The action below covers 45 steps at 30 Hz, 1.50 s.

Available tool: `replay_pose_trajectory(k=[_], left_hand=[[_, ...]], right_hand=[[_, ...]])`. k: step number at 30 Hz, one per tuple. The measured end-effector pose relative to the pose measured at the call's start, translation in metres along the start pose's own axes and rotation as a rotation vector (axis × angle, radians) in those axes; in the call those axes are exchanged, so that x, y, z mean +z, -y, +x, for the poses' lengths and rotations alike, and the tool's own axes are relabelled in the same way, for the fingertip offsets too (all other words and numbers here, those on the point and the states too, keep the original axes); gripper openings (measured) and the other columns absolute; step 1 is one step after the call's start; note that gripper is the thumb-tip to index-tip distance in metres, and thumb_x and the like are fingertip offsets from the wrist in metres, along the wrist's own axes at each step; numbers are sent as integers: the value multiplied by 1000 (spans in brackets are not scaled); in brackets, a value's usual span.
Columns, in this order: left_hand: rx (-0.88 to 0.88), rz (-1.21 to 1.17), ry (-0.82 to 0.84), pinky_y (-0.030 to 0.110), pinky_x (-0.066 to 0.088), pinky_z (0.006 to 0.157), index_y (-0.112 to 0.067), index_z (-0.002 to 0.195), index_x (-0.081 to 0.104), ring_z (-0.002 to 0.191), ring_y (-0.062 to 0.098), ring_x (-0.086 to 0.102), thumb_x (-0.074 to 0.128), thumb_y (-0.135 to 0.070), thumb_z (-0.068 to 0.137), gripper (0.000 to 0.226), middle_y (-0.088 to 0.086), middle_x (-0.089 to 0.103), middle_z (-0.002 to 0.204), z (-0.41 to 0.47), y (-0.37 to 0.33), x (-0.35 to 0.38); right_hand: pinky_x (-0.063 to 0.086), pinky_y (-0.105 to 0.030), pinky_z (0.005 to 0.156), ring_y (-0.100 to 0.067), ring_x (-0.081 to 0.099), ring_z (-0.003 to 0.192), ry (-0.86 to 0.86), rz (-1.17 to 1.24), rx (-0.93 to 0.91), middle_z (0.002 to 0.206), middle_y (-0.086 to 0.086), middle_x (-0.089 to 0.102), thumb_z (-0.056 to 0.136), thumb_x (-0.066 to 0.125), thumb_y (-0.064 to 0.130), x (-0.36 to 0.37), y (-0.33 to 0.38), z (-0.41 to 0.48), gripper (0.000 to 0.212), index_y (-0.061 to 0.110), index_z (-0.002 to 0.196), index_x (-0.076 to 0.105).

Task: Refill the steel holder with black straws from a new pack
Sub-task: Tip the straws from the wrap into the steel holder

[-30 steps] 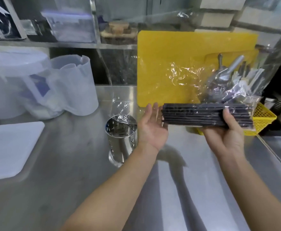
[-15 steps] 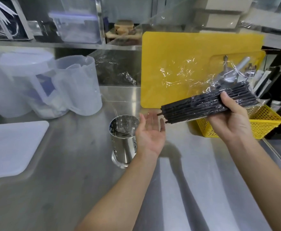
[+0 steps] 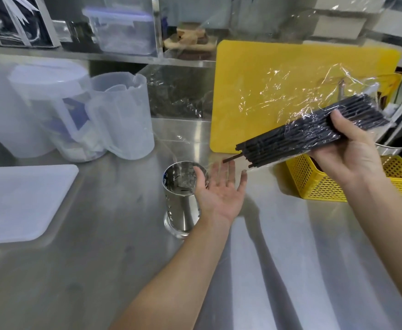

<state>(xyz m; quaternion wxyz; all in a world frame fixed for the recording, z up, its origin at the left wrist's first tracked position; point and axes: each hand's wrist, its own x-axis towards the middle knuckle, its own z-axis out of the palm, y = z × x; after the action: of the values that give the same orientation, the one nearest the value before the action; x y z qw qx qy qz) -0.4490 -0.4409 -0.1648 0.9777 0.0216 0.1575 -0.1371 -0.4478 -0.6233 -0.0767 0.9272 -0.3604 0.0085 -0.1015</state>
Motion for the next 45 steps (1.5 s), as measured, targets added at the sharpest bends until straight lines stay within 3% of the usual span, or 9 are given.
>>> replay_pose_trajectory(k=[6,11,17,21,28,32,36,42,45], left_hand=[[-7,69,70,45,42,100,-14,108,57,123,22,51,67,-35,78,38,6,56,128,-4,6,2],[-12,53,97,42,45,95,-12,97,58,110,20,55,67,-20,73,26,5,61,104,-6,7,5],[-24,24,84,46,45,95,-8,98,58,123,23,50,61,-19,84,18,7,57,113,-6,5,6],[-4,28,108,46,48,92,-9,97,59,107,21,56,57,-17,87,14,6,59,102,-3,5,3],[3,32,121,42,54,83,-9,95,59,100,19,57,64,-17,75,22,4,60,98,-3,2,5],[-18,50,108,43,56,78,-5,98,58,118,22,50,65,-13,72,27,7,59,101,-3,2,6],[-32,42,66,39,58,71,-5,89,57,128,21,43,59,-7,81,9,6,56,100,2,3,2],[-17,38,93,41,54,79,-8,82,57,116,21,47,58,-1,76,9,6,57,102,6,2,0],[-36,22,155,46,53,85,-8,93,59,131,21,42,67,-13,70,25,6,53,117,8,3,-4]], right_hand=[[43,-49,102,-17,65,88,14,-70,19,81,0,66,87,55,11,12,3,8,8,14,79,57],[42,-45,103,-15,63,79,40,-74,50,75,0,63,89,52,13,13,-3,9,17,15,73,58],[40,-46,105,-18,60,92,22,-85,42,82,0,62,88,57,16,16,-3,11,14,15,73,58],[41,-41,105,-19,58,94,28,-88,38,85,-2,64,87,59,18,21,-4,13,11,14,77,59],[42,-39,104,-16,63,82,32,-111,27,78,-1,67,86,59,16,28,-11,13,12,15,74,62],[50,-34,94,-17,64,87,128,-137,25,82,-2,67,88,55,21,31,-9,14,13,16,77,59],[53,-33,86,-17,65,86,117,-164,5,79,-2,67,90,53,25,37,-8,17,14,14,80,55],[55,-31,79,-19,67,85,57,-169,25,76,-3,68,90,53,21,39,-10,14,16,14,76,56],[55,-30,78,-19,68,85,72,-195,30,75,-3,68,91,51,21,39,-9,14,24,14,69,60]])
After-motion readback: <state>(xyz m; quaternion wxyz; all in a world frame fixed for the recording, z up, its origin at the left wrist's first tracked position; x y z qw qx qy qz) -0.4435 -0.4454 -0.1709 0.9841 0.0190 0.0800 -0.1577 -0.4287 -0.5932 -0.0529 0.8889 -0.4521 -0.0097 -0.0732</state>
